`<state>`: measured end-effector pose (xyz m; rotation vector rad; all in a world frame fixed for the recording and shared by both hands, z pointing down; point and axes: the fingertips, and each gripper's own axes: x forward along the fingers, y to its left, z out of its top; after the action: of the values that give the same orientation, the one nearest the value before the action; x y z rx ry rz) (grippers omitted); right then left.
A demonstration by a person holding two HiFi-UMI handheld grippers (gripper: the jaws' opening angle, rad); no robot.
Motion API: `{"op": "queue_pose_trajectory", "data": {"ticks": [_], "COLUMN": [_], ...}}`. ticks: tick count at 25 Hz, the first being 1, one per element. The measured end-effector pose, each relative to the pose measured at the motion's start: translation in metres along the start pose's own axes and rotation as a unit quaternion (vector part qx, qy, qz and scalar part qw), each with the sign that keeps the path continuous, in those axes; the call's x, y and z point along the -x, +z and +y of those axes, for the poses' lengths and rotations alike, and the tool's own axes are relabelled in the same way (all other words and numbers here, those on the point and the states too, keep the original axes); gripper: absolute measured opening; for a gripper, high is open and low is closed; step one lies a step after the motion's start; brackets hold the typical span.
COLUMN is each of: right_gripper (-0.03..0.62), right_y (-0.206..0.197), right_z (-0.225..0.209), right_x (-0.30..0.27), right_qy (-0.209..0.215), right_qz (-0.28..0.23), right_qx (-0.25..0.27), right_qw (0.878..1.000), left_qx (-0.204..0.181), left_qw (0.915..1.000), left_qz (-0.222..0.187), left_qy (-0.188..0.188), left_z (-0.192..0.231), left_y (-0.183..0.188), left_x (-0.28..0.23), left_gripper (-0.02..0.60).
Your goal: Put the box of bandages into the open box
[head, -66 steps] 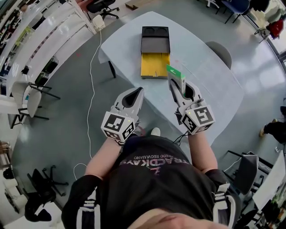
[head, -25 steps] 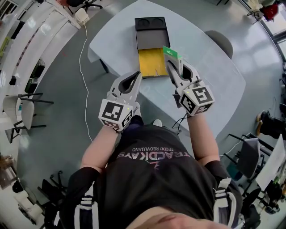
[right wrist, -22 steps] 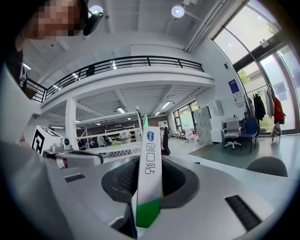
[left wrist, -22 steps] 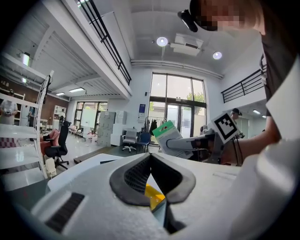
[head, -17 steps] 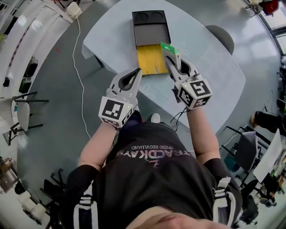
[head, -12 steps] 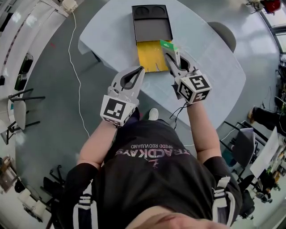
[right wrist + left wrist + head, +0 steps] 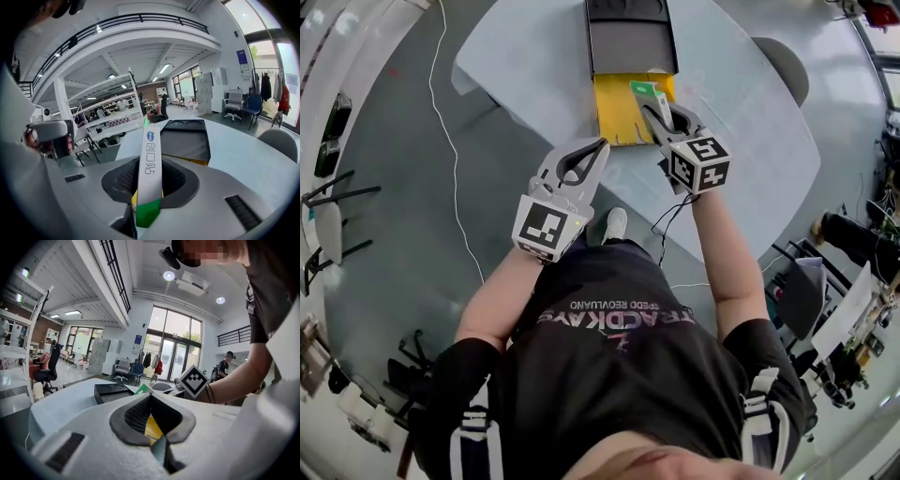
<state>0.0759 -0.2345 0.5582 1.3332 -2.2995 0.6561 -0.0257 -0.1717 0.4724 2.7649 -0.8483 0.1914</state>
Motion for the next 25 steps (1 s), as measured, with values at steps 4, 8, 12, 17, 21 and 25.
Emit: {"op": "queue_pose_trajectory", "data": {"ticks": [4,8,12,17,21,25], "right_gripper": [0.089,0.089,0.089,0.089,0.089,0.09], "right_y": [-0.023,-0.041,-0.058,-0.074,-0.081,-0.091], "right_z": [-0.004,-0.006,-0.008,-0.009,-0.004,-0.001], "right_x": [-0.027,-0.044,-0.059,-0.071,-0.081,-0.09], "right_qy": [0.007,0.014,0.023,0.037,0.062,0.086], "right_qz": [0.044,0.077,0.111,0.143,0.169,0.196], "right_qx": [-0.002,-0.006,-0.009,-0.013,-0.017,-0.023], "right_qw": [0.999,0.997,0.994,0.989,0.983,0.976], "left_qx": [0.013,0.023,0.032,0.042,0.047,0.052], "left_qw": [0.9998,0.9994,0.9991,0.9987,0.9985,0.9983], "left_qz": [0.011,0.017,0.018,0.023,0.023,0.025], "left_qy": [-0.012,-0.021,-0.023,-0.019,-0.014,-0.01], "left_z": [0.006,0.006,0.01,0.019,0.029,0.036], "left_y": [-0.015,-0.022,-0.027,-0.036,-0.038,-0.041], "left_x": [-0.003,-0.004,-0.005,-0.005,-0.004,-0.006], "left_gripper": [0.017,0.017,0.017,0.017,0.017,0.017]}}
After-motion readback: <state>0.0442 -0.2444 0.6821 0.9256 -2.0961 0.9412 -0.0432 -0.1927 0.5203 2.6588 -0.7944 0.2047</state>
